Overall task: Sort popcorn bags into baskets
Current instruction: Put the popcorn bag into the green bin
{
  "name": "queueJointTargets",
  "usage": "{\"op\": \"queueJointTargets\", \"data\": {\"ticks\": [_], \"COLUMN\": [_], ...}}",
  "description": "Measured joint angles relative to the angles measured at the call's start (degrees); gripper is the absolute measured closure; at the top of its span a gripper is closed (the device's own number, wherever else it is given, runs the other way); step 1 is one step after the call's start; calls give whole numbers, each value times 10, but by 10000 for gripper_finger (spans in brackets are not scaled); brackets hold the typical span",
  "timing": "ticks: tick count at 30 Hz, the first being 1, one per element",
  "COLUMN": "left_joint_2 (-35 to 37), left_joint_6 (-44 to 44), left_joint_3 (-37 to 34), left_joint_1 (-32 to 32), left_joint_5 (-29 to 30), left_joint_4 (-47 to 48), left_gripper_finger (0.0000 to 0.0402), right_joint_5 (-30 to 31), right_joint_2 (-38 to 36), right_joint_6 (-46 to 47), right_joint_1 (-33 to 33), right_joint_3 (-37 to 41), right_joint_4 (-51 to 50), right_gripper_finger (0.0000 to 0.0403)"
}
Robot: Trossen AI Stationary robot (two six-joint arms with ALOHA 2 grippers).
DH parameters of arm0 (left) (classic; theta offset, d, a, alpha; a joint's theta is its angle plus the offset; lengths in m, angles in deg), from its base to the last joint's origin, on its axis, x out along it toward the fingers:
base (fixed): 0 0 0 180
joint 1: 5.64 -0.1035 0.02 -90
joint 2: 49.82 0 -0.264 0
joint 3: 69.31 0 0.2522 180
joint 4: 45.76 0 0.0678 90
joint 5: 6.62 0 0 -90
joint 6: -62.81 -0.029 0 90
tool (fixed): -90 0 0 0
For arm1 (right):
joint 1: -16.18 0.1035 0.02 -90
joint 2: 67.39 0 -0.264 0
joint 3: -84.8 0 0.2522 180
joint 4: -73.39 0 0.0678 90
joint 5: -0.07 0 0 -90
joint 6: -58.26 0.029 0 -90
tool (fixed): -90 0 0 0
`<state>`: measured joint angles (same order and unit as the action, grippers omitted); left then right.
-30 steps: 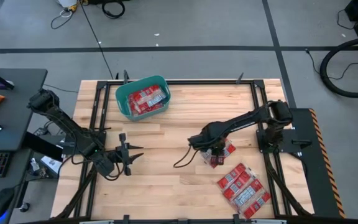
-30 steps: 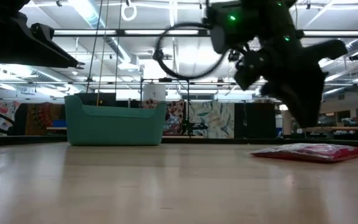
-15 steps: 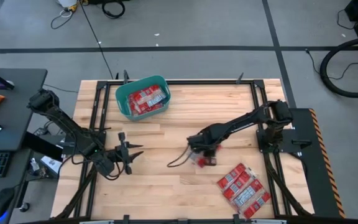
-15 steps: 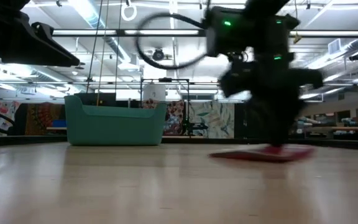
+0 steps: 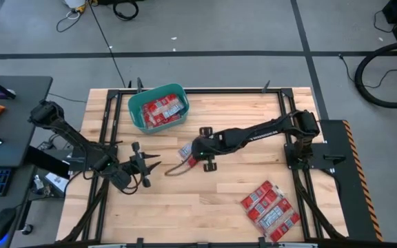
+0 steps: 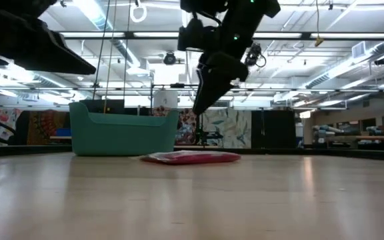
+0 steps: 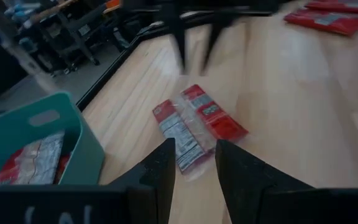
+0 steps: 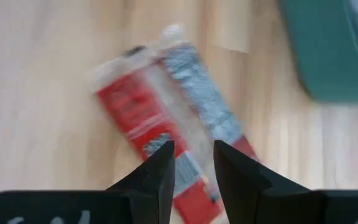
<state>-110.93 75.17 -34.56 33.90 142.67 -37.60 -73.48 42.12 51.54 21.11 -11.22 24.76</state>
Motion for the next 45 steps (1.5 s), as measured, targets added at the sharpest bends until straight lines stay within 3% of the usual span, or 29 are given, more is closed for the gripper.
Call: {"op": "queueJointTargets", "data": {"ticks": [6, 16, 19, 23, 29, 34, 45], "left_joint_2": [0, 0, 0, 0, 0, 0, 0], "left_joint_6": [31, 35, 38, 37, 35, 35, 34], "left_joint_3": [0, 0, 0, 0, 0, 0, 0], "left_joint_1": [-36, -54, -54, -54, -54, -54, -54], "left_joint_5": [-21, -58, -98, -145, -146, -146, -146], "left_joint_4": [2, 3, 3, 3, 3, 3, 3], "left_gripper_finger": [280, 280, 280, 280, 280, 280, 280], "right_joint_5": [-42, -18, -2, 0, -2, -54, -48], "right_joint_2": [1, 1, 1, 1, 1, 0, 0], "right_joint_6": [-71, -107, -128, -166, -209, -226, -251], "right_joint_1": [2, 3, 3, 2, 2, 2, -20], "right_joint_3": [21, 97, 111, 141, 185, 196, 262], "right_joint_4": [21, 135, 156, 199, 281, 295, 393], "right_gripper_finger": [278, 163, 146, 151, 175, 185, 191]}}
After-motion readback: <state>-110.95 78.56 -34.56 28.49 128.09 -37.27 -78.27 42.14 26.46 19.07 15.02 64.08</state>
